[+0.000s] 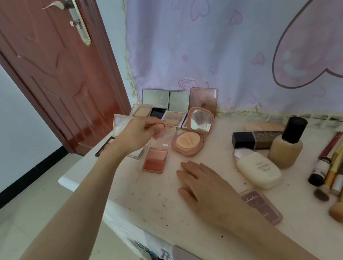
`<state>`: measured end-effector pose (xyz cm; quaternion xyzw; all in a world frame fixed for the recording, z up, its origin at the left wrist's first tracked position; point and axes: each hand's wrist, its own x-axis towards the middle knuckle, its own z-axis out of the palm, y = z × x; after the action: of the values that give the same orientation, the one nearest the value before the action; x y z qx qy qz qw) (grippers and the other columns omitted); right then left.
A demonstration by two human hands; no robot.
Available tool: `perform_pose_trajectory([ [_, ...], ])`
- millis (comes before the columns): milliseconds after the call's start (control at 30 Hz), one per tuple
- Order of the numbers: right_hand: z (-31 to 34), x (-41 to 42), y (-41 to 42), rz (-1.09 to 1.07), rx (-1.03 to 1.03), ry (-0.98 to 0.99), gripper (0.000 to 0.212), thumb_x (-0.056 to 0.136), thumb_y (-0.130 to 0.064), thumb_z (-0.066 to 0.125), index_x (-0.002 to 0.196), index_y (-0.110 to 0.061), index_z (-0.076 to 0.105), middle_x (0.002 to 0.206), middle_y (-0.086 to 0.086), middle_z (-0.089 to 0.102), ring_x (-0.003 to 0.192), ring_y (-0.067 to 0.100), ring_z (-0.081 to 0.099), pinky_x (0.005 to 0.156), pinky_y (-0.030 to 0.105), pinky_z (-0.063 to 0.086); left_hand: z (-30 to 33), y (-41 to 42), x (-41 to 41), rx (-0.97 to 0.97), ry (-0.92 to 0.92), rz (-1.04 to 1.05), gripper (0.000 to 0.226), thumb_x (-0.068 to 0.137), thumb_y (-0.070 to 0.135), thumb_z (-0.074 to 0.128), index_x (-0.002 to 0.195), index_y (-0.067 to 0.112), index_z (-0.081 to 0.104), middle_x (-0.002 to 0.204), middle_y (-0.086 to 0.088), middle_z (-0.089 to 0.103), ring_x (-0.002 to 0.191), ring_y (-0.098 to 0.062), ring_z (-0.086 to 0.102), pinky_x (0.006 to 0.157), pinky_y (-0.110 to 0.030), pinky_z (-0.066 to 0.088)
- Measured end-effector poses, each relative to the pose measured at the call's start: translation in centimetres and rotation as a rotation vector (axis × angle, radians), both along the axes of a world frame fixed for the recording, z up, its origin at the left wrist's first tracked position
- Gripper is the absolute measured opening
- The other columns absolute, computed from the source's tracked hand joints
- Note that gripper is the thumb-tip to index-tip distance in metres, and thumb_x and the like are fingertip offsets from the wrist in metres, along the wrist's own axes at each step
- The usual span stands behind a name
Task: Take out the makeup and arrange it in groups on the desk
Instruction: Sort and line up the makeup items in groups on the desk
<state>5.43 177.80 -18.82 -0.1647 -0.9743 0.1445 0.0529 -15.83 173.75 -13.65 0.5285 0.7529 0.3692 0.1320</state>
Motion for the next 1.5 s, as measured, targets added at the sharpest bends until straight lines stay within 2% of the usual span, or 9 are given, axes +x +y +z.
perform_pose_trajectory([
  [100, -0.3, -0.1, 0.1, 0.042, 0.033, -0.044, 0.077, 0.082, -0.052, -0.008, 0.149, -0.022, 0.015, 0.158, -0.004, 0.005, 0.145, 0.010, -0.001, 0.109, 0.021, -0.012, -0.4, 1.0, -0.6, -0.059, 0.057, 0.052, 0.016, 0.092, 0.016, 0.055, 0.089, 0.021, 0.070, 0.082, 0.008, 0.066, 0.077, -0.005, 0.056, 0.082, -0.022, 0.043],
  [233, 0.1, 0.0, 0.2, 0.045, 0.018, -0.073, 0.051, 0.102, -0.038, 0.018, 0.149, -0.022, 0.010, 0.158, -0.004, -0.001, 0.145, 0.010, -0.005, 0.112, 0.024, -0.011, -0.6, 2.1, -0.8, -0.077, 0.124, 0.103, 0.016, 0.091, 0.018, 0.057, 0.098, 0.016, 0.072, 0.089, 0.008, 0.061, 0.075, 0.000, 0.049, 0.075, -0.016, 0.035],
  [367, 0.0, -0.1, 0.3, 0.053, 0.011, -0.074, 0.055, 0.099, -0.043, 0.012, 0.149, -0.022, 0.011, 0.158, -0.003, 0.000, 0.145, 0.010, -0.005, 0.110, 0.023, -0.013, -0.6, 2.7, -1.0, -0.086, 0.192, 0.141, 0.016, 0.089, 0.023, 0.059, 0.097, 0.021, 0.072, 0.078, 0.014, 0.048, 0.077, -0.004, 0.043, 0.091, -0.033, 0.035],
  [467, 0.0, -0.1, 0.2, 0.055, 0.003, -0.073, 0.052, 0.100, -0.040, 0.016, 0.149, -0.022, 0.010, 0.158, -0.004, -0.001, 0.145, 0.010, -0.005, 0.112, 0.024, -0.012, -0.5, 2.6, -0.9, -0.066, 0.202, 0.138, 0.017, 0.089, 0.022, 0.059, 0.100, 0.020, 0.071, 0.081, 0.014, 0.048, 0.077, -0.003, 0.044, 0.087, -0.027, 0.036],
  [667, -0.1, -0.2, 0.2, 0.044, -0.023, -0.033, 0.050, 0.101, -0.035, 0.024, 0.149, -0.021, 0.016, 0.158, -0.003, 0.003, 0.145, 0.010, -0.003, 0.113, 0.024, -0.010, -1.3, 1.4, 0.5, 0.030, 0.300, 0.239, 0.030, 0.090, 0.027, 0.056, 0.120, 0.023, 0.060, 0.117, -0.005, 0.052, 0.114, -0.025, 0.041, 0.100, -0.043, 0.032],
  [867, 0.1, -0.1, 0.2, -0.003, -0.161, 0.122, 0.043, 0.100, -0.027, 0.033, 0.143, -0.016, 0.035, 0.154, 0.000, 0.023, 0.142, 0.011, 0.016, 0.113, 0.021, 0.005, -3.6, -2.5, 5.8, 0.292, 0.270, 0.186, 0.036, 0.085, 0.019, 0.050, 0.119, 0.014, 0.059, 0.114, -0.001, 0.052, 0.104, -0.009, 0.040, 0.092, -0.023, 0.031],
  [1133, 3.6, 3.0, 1.5, -0.215, -0.265, 0.391, 0.028, 0.095, -0.019, 0.049, 0.120, -0.021, 0.062, 0.118, 0.001, 0.061, 0.107, 0.017, 0.055, 0.095, 0.031, 0.043, -6.1, -5.4, 12.1, 0.257, 0.105, 0.123, 0.028, 0.088, 0.011, 0.057, 0.115, 0.017, 0.058, 0.106, 0.001, 0.057, 0.097, -0.015, 0.051, 0.081, -0.004, 0.033],
  [1333, 3.3, 9.2, 1.7, -0.366, -0.161, 0.369, 0.023, 0.094, -0.020, 0.052, 0.111, -0.015, 0.067, 0.109, 0.001, 0.066, 0.098, 0.014, 0.059, 0.084, 0.018, 0.041, -6.3, -4.5, 17.8, 0.004, 0.225, -0.119, 0.074, 0.066, 0.073, 0.041, 0.127, 0.031, 0.045, 0.120, 0.012, 0.049, 0.108, -0.007, 0.039, 0.090, -0.022, 0.027],
  [1500, 1.5, 12.6, 1.4, -0.439, -0.163, 0.302, 0.023, 0.093, -0.021, 0.054, 0.112, -0.015, 0.066, 0.109, 0.000, 0.063, 0.093, 0.008, 0.051, 0.074, 0.007, 0.030, -6.9, -3.6, 19.7, 0.011, 0.320, -0.125, 0.072, 0.075, 0.057, 0.061, 0.135, 0.026, 0.037, 0.126, 0.008, 0.045, 0.113, -0.010, 0.034, 0.093, -0.023, 0.026],
])
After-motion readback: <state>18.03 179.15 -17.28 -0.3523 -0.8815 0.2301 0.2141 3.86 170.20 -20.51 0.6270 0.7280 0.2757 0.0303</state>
